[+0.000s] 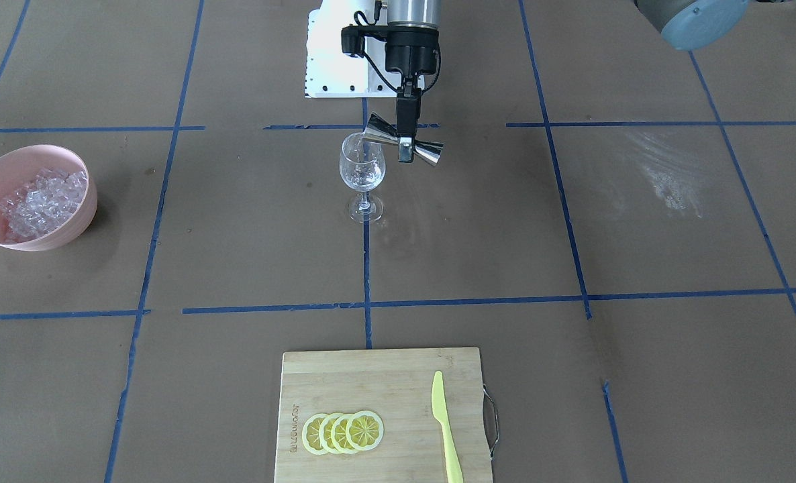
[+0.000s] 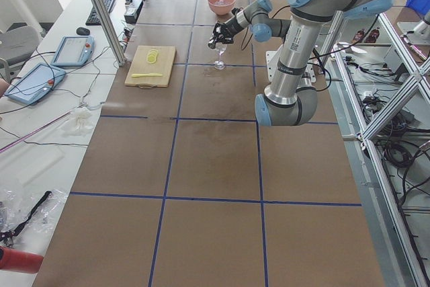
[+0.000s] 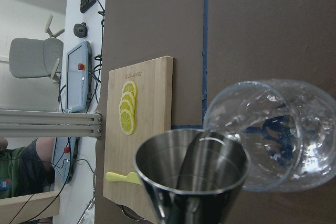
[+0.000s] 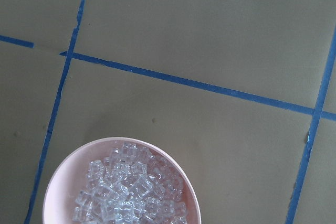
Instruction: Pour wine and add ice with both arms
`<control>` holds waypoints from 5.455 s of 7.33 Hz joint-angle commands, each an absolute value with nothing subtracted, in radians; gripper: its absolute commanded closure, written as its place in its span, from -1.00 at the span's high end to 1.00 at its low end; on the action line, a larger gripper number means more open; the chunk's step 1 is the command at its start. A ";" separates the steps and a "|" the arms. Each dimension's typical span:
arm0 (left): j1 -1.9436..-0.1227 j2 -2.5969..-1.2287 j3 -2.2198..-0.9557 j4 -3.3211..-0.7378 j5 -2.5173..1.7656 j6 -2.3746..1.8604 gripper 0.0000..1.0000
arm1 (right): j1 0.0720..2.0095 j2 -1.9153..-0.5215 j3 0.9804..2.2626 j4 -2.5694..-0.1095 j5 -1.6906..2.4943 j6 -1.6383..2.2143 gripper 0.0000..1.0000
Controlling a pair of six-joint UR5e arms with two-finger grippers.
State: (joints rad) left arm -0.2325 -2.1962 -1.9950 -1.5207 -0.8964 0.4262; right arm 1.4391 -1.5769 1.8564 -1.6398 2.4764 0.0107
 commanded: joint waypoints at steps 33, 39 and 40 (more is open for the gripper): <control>-0.138 -1.348 -1.528 -3.005 -0.482 -1.146 -1.00 | 1.439 -1.577 1.870 -1.640 2.471 0.009 1.00; -0.115 -1.348 -1.502 -3.005 -0.482 -1.193 -0.77 | 1.439 -1.577 1.870 -1.640 2.471 0.009 1.00; -0.114 -1.348 -1.502 -3.005 -0.483 -1.193 -0.72 | 1.439 -1.577 1.868 -1.640 2.471 0.009 1.00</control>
